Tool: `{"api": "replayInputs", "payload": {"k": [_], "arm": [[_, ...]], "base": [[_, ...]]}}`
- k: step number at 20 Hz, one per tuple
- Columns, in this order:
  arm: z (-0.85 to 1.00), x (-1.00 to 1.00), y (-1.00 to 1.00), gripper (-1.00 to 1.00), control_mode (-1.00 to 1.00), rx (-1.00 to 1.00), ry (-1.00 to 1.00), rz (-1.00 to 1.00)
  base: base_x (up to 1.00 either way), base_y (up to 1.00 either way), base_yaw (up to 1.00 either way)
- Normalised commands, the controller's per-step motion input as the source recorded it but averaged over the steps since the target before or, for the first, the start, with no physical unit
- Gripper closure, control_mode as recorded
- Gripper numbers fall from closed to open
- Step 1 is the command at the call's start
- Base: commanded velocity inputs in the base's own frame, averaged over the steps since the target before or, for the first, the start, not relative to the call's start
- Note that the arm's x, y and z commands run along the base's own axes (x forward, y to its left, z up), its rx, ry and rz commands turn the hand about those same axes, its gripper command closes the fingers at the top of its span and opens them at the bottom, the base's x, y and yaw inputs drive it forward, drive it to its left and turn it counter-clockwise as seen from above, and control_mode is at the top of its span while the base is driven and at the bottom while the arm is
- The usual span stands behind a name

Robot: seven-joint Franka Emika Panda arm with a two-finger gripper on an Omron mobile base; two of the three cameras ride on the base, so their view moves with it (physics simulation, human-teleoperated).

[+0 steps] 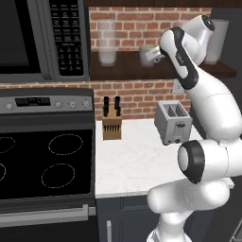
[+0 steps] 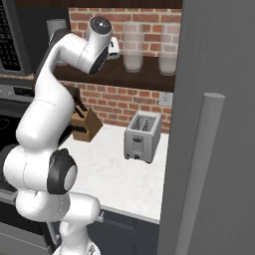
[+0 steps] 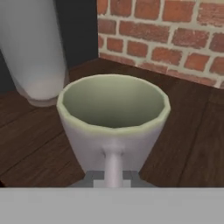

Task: Gather all objects into one cabinet and sort the glasses and bowls to opposite sides.

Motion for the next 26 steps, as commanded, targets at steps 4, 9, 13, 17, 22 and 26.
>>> {"api": "replayInputs", "payload": {"k": [4,9,13,17,22,26], "arm": [[0.0,-1.0,0.03,1.0,-1.0,0.0,0.0,-0.17],[0.11,-1.0,0.07,1.0,-1.0,0.05,0.0,-0.22],[0.0,-1.0,0.09,1.0,-1.0,0.05,0.0,-0.24],[0.0,-1.0,0.04,1.0,-1.0,0.05,0.02,-0.22],[-0.09,-1.0,0.0,1.0,-1.0,0.02,0.02,-0.09],[-0.31,-1.0,0.0,1.0,-1.0,0.0,0.03,0.0]], "base": [[0.0,0.0,0.0],[0.0,0.0,0.0],[0.0,0.0,0.0],[0.0,0.0,0.0],[0.0,0.0,0.0],[0.0,0.0,0.0]]}}
